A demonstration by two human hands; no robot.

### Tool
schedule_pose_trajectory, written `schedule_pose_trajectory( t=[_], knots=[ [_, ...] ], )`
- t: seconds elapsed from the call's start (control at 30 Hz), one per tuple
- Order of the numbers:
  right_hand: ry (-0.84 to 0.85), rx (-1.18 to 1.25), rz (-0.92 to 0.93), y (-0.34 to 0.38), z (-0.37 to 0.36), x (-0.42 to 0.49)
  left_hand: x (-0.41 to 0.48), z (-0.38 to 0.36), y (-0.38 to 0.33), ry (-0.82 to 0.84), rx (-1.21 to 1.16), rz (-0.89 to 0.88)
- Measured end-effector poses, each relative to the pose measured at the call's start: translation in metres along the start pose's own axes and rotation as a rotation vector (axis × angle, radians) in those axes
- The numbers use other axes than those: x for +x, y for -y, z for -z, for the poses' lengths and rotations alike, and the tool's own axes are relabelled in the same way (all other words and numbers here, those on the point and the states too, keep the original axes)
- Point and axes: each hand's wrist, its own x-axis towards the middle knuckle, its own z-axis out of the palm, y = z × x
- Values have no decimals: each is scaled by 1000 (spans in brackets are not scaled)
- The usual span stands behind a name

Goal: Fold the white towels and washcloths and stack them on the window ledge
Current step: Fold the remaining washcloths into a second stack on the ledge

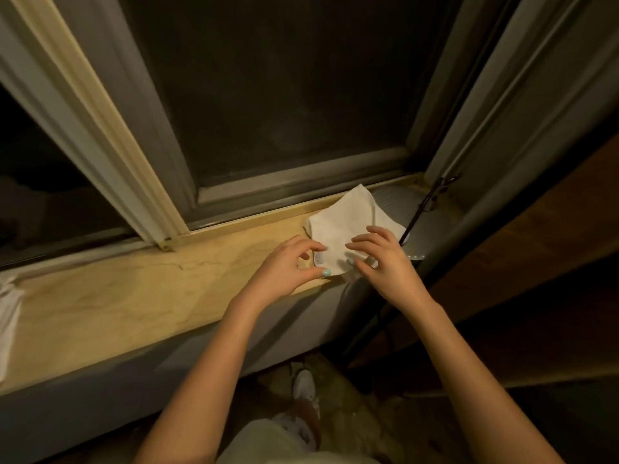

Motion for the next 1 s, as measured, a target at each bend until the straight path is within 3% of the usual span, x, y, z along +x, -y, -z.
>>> schedule_pose_trajectory(
  t=[0.17,0.47,0.7,1.0],
  knots=[
    [194,-94,46,-39,4,12,33,-29,-2,144,121,-62],
    [75,156,6,-59,19,39,59,-13,-7,-29,42,-82],
    [-157,50,-38,-73,30,64,97,5,-33,-311,-14,63],
    [-37,-263,-73,-77,26,77,69,-33,-22,-504,68,436]
  ],
)
